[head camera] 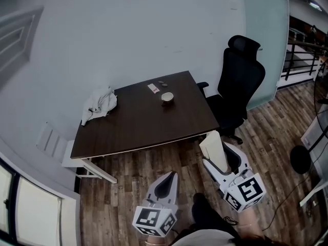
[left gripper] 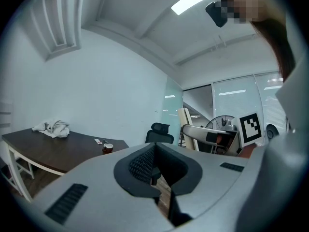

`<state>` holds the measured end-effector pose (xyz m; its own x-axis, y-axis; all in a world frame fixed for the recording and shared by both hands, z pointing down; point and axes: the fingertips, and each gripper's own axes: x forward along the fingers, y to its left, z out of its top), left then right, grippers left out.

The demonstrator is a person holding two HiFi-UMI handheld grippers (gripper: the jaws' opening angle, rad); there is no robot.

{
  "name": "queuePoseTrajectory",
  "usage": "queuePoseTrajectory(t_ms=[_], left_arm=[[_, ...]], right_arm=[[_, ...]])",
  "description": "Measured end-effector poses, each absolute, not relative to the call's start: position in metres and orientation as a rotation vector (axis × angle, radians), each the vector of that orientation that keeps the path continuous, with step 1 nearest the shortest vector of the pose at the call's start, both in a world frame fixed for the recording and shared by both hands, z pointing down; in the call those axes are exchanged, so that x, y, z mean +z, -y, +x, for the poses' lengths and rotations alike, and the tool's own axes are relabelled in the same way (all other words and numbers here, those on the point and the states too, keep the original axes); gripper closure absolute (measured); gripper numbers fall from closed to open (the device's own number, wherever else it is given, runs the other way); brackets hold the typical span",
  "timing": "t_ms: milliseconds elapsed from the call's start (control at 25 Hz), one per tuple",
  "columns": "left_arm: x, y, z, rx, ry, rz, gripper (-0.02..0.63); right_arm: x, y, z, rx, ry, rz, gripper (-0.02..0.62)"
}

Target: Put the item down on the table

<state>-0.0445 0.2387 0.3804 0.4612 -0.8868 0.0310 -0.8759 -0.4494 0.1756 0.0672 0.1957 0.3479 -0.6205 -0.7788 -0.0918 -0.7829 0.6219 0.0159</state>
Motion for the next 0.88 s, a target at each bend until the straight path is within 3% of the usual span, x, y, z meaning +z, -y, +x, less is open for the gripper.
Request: queuePoseTrajectory(t_ms=[880], left_arm=[[0.363,-0.055,-0.049,-0.071,1.586,2.54,0.588]], right_arm=[[0.345,-0.016,0.053,0.018,-2.78,-1.253,0.301]])
